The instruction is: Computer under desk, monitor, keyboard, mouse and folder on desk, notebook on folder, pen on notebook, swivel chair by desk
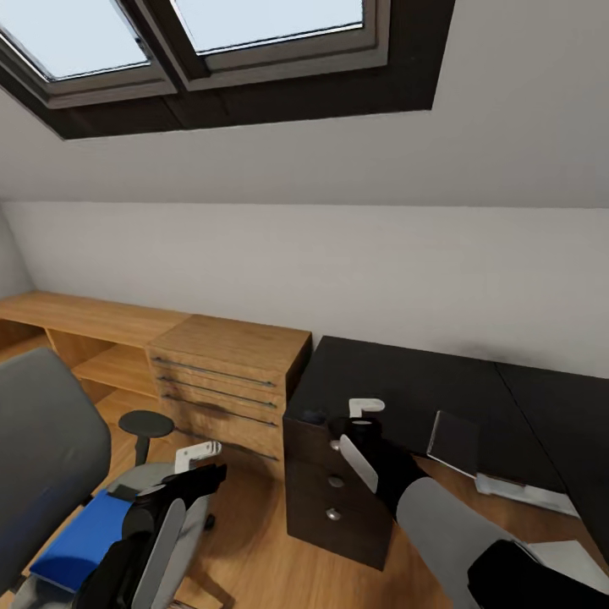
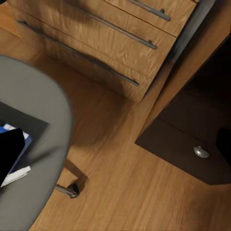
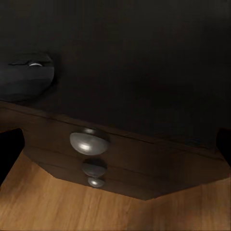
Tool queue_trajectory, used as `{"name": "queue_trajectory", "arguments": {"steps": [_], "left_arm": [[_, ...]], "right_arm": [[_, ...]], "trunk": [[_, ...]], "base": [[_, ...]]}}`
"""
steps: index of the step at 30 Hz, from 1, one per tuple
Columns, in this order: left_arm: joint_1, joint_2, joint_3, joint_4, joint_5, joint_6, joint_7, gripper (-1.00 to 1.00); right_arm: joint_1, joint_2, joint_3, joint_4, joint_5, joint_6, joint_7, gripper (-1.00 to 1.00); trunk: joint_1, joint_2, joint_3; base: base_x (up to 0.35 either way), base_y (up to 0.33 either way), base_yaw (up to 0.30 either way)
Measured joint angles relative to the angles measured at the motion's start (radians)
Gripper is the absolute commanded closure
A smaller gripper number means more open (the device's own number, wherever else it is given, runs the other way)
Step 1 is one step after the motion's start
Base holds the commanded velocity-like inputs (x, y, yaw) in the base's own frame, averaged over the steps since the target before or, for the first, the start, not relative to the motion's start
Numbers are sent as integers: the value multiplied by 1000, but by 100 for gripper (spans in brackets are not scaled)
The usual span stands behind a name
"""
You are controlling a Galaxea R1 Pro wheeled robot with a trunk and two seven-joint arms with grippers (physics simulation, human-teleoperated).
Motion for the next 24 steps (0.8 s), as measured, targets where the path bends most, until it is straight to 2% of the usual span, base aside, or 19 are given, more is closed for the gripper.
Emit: {"name": "queue_trajectory", "arguments": {"steps": [7, 14, 19, 24], "left_arm": [[0, 0, 0, 0, 1, 0, 0, -100], [0, 0, 0, 0, 1, 0, 1, -100], [0, 0, 0, 0, 1, 0, 1, -100], [0, 1, 0, 0, 1, 1, 1, -100]], "right_arm": [[0, 1, 1, -1, -2, -59, -1, -100], [0, 1, 1, 1, -5, -79, 1, -100], [0, 2, 2, 1, -5, -80, 9, -100], [0, 2, 3, 1, -3, -78, 72, -100]], "trunk": [[0, 0, 0], [0, 0, 0], [0, 0, -1], [1, 0, -6]], "base": [[293, 0, 0], [266, 0, 0], [100, 0, 68], [20, 0, 167]]}}
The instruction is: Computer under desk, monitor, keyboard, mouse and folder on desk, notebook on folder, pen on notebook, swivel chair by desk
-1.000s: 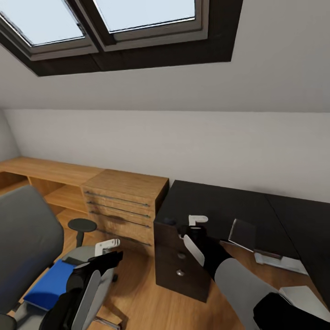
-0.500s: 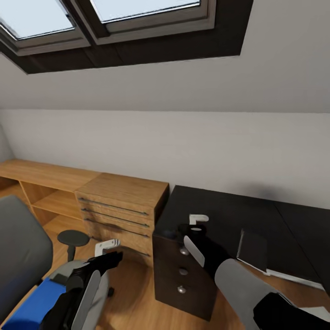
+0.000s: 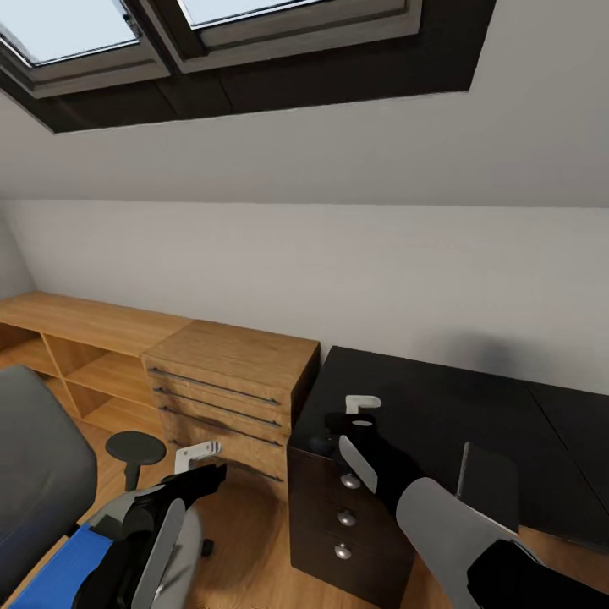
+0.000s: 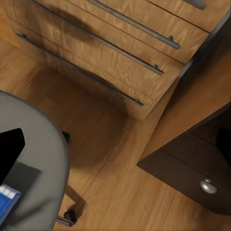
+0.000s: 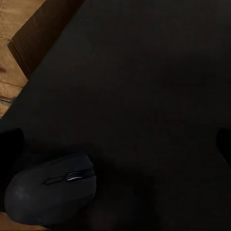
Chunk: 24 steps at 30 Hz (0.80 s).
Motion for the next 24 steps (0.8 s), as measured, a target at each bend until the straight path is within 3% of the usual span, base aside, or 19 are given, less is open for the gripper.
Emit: {"name": "queue_trajectory", "arguments": {"steps": [6, 7, 17, 20, 21, 24], "left_arm": [[0, 1, 1, 0, 0, 0, -1, -100], [0, 1, 1, 0, 0, 0, -1, -100], [0, 1, 11, -40, 0, -1, 1, -100], [1, 0, 28, -94, 2, -2, -1, -100], [45, 1, 34, -177, 28, -11, -4, -100], [71, 1, 46, -202, 44, -25, -6, -100]], "right_arm": [[0, -3, 0, 1, 7, 3, 79, -100], [1, -6, 15, 3, 39, 2, 144, -100], [2, -20, 46, 7, 73, -3, 193, -100], [2, -22, 68, 8, 95, -3, 238, -100], [2, -23, 74, 8, 125, -3, 256, -100], [2, -23, 75, 8, 140, -3, 261, -100]], "trunk": [[0, 0, -3], [0, 0, -4], [0, 0, -4], [0, 0, -4], [0, 0, -4], [0, 0, -4]], "base": [[2, 0, 71], [0, 0, 2], [0, 0, 0], [0, 0, 0], [0, 0, 0], [0, 0, 0]]}}
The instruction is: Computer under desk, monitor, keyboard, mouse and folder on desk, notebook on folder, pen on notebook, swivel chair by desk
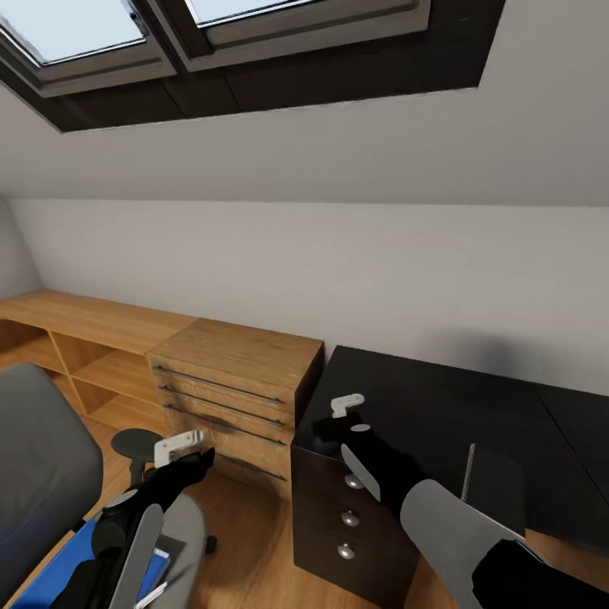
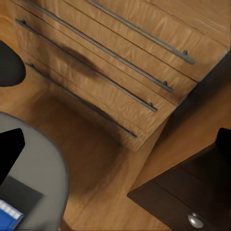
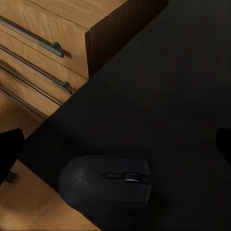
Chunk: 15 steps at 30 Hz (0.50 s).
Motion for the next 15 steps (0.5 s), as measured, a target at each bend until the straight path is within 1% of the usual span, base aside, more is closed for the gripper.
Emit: {"name": "queue_trajectory", "arguments": {"steps": [2, 5, 15], "left_arm": [[6, -1, 17, -5, 4, -4, 0, -100], [11, -3, 34, -9, 10, -6, 0, -100], [12, -5, 38, -11, 11, -7, 1, -100]], "right_arm": [[0, 0, 0, 0, 4, 0, 1, -100], [0, 0, 0, 0, 6, -1, 2, -100], [0, 1, 0, 0, 6, 1, 0, -100]], "trunk": [[0, 0, 0], [11, -21, -9], [50, -91, -41]], "base": [[0, 0, 0], [0, 0, 0], [0, 0, 0]]}}
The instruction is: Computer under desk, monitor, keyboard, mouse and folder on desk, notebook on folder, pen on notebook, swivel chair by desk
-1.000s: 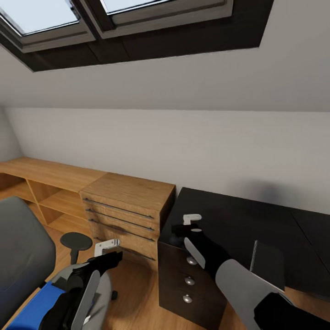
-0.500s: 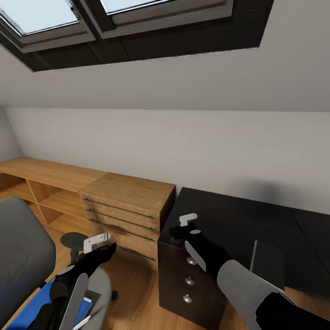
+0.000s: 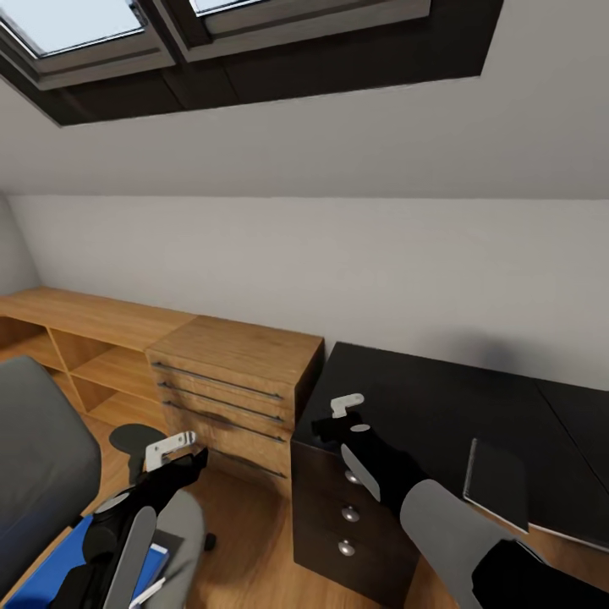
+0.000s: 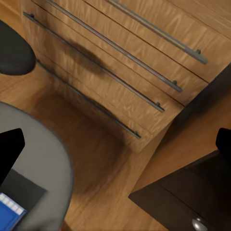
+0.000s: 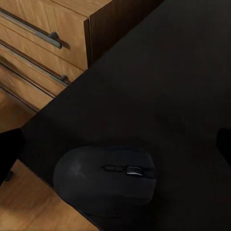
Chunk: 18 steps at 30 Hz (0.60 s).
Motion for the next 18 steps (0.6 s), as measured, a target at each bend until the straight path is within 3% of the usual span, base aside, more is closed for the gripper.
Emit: {"name": "queue_trajectory", "arguments": {"steps": [18], "left_arm": [[0, -15, 2, 0, 0, -1, 5, -100]], "right_arm": [[0, 2, -3, 0, -1, 8, -3, -100]], "trunk": [[69, -126, -56]], "base": [[0, 0, 0]]}}
